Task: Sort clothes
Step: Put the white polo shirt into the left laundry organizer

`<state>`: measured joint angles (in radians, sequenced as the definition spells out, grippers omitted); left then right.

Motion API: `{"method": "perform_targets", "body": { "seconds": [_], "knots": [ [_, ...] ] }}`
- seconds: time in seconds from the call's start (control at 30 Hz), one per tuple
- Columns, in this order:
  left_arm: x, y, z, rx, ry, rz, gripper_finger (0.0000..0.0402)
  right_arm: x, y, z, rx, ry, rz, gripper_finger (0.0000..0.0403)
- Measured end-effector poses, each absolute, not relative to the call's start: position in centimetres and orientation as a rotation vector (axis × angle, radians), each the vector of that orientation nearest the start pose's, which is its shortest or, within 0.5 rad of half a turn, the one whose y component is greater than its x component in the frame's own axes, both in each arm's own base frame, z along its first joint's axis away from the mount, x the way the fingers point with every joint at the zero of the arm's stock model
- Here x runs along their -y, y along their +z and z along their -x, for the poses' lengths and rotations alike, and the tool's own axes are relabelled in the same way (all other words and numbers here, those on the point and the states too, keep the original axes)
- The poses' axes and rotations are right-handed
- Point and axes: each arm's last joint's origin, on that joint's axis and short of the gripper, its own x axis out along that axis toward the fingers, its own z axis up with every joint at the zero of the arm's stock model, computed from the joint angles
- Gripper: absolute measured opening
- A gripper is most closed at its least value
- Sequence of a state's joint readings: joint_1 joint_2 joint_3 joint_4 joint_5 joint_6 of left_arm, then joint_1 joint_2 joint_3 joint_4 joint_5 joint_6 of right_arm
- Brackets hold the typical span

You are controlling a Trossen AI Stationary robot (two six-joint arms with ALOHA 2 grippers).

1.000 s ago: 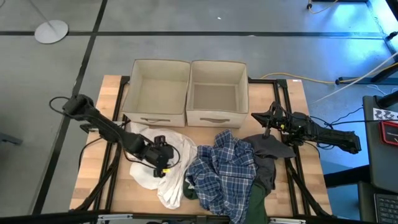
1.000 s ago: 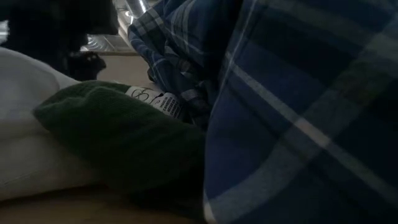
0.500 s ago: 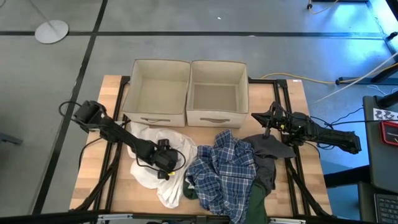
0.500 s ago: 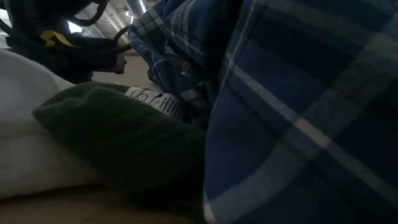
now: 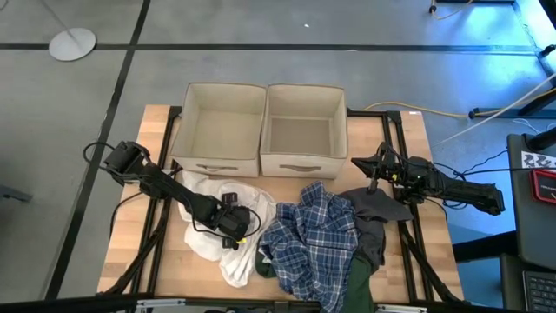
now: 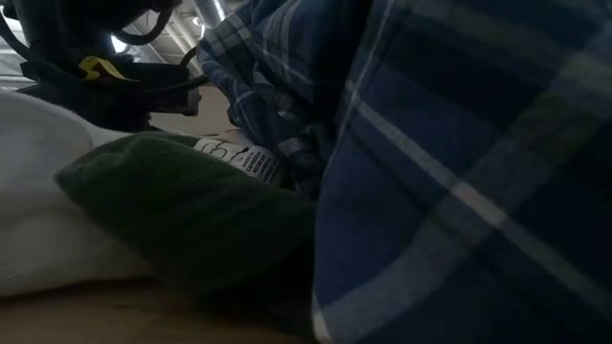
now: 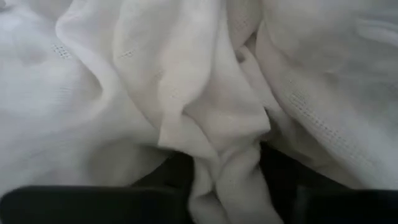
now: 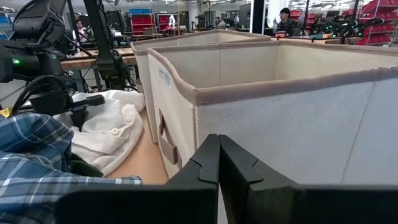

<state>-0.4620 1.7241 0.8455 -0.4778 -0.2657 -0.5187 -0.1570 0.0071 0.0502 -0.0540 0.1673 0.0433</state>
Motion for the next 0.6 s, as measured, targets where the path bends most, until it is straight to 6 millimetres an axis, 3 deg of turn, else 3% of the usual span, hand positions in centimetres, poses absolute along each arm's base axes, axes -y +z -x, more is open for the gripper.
{"method": "perform_targets", "body": {
  "seconds": [0.27,0.6],
  "knots": [
    [12.0,13.0,-25.6,-1.257,0.117,-0.034,0.0032,2.0,17.5,-9.3,-0.004,-0.325,-0.042,0.0005],
    [12.0,16.6,-25.5,-1.249,0.134,-0.020,0.0029,2.0,17.5,-9.3,-0.005,-0.324,-0.043,0.0005]
  ]
}}
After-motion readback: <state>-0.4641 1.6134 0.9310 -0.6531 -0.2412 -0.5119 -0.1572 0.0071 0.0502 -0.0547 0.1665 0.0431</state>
